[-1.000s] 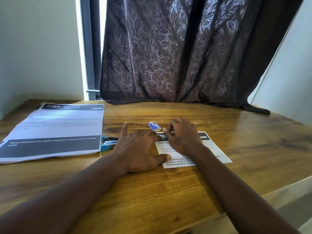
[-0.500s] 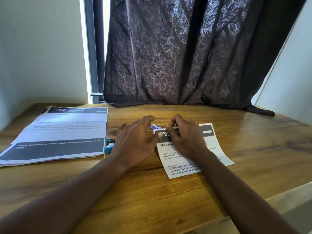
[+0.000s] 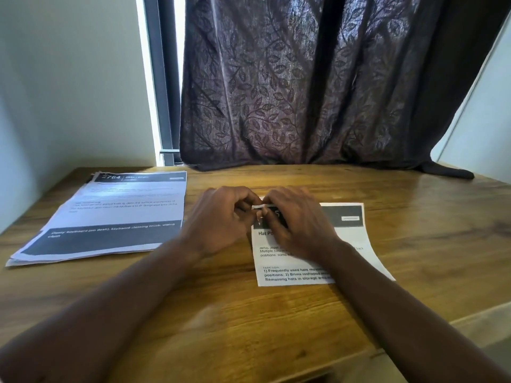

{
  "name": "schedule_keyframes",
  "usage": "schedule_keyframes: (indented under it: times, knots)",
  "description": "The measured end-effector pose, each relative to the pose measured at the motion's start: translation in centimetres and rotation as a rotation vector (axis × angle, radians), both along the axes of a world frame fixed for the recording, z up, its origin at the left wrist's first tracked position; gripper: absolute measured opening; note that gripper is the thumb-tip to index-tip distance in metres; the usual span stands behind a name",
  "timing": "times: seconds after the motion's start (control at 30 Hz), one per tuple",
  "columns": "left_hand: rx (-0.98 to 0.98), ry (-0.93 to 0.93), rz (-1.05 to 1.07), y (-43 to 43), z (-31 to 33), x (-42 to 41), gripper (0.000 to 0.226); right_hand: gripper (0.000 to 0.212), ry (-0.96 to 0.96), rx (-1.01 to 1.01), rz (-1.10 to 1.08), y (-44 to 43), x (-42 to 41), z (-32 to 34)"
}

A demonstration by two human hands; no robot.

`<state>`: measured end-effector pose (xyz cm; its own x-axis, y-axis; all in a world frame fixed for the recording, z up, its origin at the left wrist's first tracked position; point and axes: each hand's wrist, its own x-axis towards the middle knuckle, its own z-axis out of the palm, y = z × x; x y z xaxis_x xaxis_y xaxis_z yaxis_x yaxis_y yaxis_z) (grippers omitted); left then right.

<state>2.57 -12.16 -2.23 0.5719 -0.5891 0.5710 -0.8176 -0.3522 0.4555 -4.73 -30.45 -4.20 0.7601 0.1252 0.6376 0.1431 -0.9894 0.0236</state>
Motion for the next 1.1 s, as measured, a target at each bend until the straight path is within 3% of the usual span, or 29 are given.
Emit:
schedule_keyframes:
  times: [0.1,0.3,0.37,0.53,0.7,0.77,0.93,1.0,1.1]
  knots:
    - [0.330,-0.157,-0.042,1.9,2.0,0.3,0.044,0.017,0.045,-0.033,-0.005,0.2,0.2,-0.2]
    - [0.646,0.040,0.031,5.2,3.6,0.9,0.070,0.026,0.115,-0.019,-0.034,0.2,0.1,0.0]
    - [0.682,0.046,0.073,5.9,3.6,1.2,0.063,0.026,0.135,-0.009,-0.037,0.3,0.1,0.0]
    - [0.656,0.032,0.088,5.9,3.6,1.5,0.019,0.022,0.120,0.011,-0.031,0.2,0.1,0.0]
    - [0.697,0.051,0.066,5.0,3.3,1.4,0.028,0.021,0.135,0.053,-0.025,0.4,-0.3,0.0]
    - [0.553,0.163,0.067,4.6,3.3,1.4,0.022,0.018,0.120,0.060,-0.019,0.4,-0.3,0.1]
    - [-0.227,0.851,-0.065,4.1,3.7,0.7,0.005,0.016,0.113,0.078,-0.013,0.5,-0.4,0.3]
    - [-0.395,0.990,-0.133,3.7,3.7,0.4,0.011,0.016,0.115,0.085,-0.015,0.5,-0.5,0.3]
    - [-0.491,1.058,-0.192,3.2,3.2,0.5,0.016,0.017,0.122,0.091,-0.014,0.6,-0.7,0.3]
